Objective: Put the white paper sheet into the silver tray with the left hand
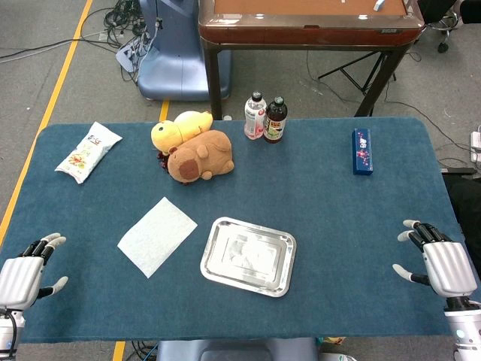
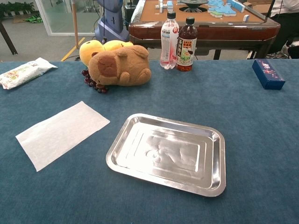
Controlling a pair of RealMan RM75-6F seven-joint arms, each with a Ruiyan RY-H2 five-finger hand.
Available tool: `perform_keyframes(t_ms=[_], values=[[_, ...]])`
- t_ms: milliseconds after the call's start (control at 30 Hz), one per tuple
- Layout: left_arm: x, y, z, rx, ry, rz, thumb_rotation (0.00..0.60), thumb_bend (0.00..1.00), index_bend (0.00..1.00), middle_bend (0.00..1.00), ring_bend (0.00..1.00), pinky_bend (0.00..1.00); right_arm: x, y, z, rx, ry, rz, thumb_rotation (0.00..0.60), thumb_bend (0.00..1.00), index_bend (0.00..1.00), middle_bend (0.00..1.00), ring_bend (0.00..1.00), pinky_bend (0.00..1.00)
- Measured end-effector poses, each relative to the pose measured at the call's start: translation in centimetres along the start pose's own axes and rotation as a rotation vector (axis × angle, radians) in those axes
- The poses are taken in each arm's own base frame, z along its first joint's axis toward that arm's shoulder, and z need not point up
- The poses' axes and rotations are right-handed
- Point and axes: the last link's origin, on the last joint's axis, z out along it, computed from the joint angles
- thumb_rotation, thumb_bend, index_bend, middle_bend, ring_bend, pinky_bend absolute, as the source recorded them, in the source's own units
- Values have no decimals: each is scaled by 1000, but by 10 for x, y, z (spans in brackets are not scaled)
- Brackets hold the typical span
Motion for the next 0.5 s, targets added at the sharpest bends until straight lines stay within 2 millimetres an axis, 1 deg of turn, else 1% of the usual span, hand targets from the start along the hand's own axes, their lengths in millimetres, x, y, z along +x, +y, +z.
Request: perform_keyframes(t_ms=[267, 500], values=[[0, 0, 0, -2, 4, -1, 600, 163, 239, 247, 248, 466, -2, -1, 2, -1, -14, -4, 600, 89, 406, 281, 239, 438], [3, 3, 2, -12, 25, -5, 600, 163, 248, 355, 265, 381, -2, 0, 1, -6, -15, 2, 600, 88, 405, 295, 240, 438]])
